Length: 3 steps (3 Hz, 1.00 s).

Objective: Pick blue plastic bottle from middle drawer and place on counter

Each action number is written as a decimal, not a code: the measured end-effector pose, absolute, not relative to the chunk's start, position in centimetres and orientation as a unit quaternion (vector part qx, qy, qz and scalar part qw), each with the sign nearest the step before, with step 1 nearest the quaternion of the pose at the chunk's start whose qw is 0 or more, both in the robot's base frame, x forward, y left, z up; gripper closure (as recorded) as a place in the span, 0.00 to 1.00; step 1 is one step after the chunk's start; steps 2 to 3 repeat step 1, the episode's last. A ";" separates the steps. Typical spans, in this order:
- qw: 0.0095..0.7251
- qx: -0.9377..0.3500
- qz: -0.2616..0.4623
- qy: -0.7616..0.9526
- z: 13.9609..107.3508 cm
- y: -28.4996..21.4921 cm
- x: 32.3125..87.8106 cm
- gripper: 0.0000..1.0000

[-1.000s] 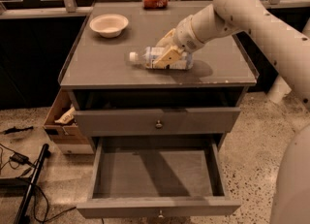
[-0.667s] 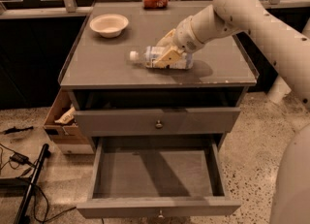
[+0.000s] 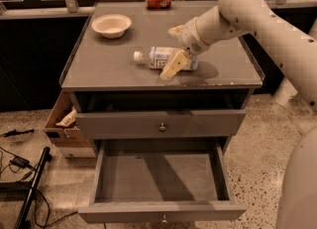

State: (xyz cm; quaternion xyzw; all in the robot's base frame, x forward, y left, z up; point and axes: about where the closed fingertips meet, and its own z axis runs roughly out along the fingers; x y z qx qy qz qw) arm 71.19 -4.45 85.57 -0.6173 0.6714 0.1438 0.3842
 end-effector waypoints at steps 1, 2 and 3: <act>0.384 -0.617 0.144 0.671 85.6 -4.5 71.2 0.00; 0.384 -0.617 0.144 0.671 85.6 -4.5 71.2 0.00; 0.384 -0.617 0.144 0.671 85.6 -4.5 71.2 0.00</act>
Offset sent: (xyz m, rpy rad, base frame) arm 0.0000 0.0000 0.0000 0.0000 0.0000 0.0000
